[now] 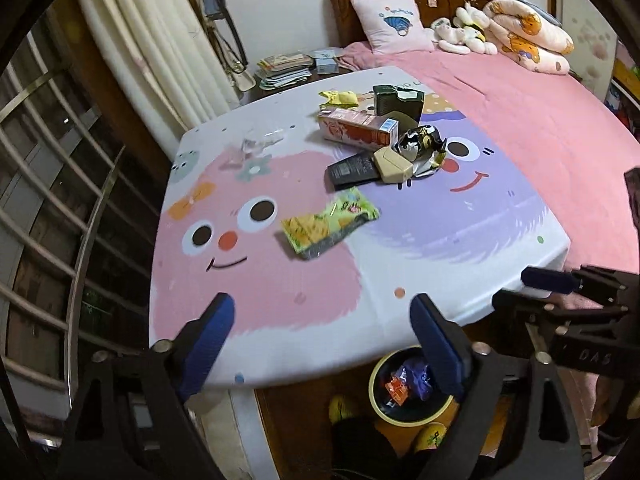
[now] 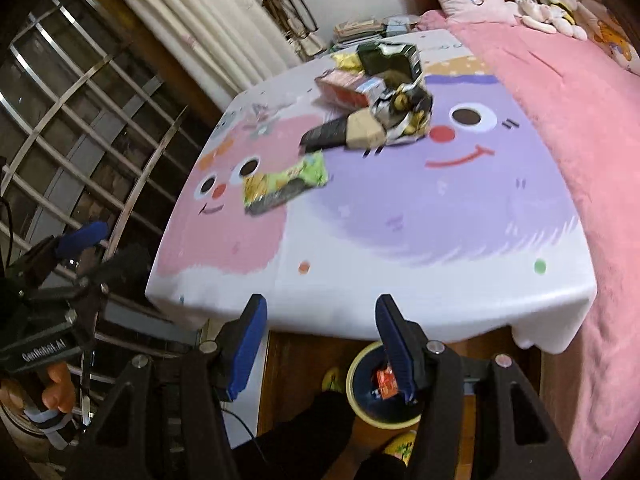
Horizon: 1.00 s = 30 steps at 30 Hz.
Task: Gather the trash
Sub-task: 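Raise both tools back over the bed toward the remaining trash, then grasp the green cracker packet with the left gripper while the right grasps the black-yellow wrapper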
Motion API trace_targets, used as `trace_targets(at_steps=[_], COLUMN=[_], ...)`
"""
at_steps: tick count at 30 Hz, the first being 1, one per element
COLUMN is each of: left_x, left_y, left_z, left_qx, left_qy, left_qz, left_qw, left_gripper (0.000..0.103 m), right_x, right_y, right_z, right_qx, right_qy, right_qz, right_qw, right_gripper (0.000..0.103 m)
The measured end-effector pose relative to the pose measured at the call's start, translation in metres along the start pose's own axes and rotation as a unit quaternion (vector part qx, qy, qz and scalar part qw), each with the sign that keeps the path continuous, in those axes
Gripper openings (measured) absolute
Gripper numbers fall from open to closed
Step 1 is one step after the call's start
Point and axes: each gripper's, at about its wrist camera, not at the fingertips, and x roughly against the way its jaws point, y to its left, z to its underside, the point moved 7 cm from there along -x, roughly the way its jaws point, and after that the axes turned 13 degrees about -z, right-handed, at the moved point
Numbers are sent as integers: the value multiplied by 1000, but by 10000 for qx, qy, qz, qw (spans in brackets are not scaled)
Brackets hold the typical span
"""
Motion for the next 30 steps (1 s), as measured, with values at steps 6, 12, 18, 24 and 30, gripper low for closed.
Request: trace_targets(at_steps=[6,12,18,24,30], left_x=[-60,-131,-192,-219,-226], left_y=[-10,-26,-44,-51,-55], left_z=[-31,-48,-49,-47,-55], left_qx=[-416,-966,-1510,-1705,-1624], left_qy=[208,596,978,1212,1335], left_qz=[269,547,752,957,1534], left_qw=[9986,9920,9808,9732,9655], left_gripper=[90,90,90,90,57], right_x=[-10,-28,-43,-56,-67], right_y=[-18,-45,-75,-97,-109], right_z=[-39,-73,-103,-130,-157], right_qx=[-326,-1045,-1533,-1857,-1964], right_qy=[-284,-513,-786,-1002,-1185], right_qz=[245,443,689,786,913], right_qw=[9988,9922,9826,9743,9690], right_gripper=[57,74,74,80,80])
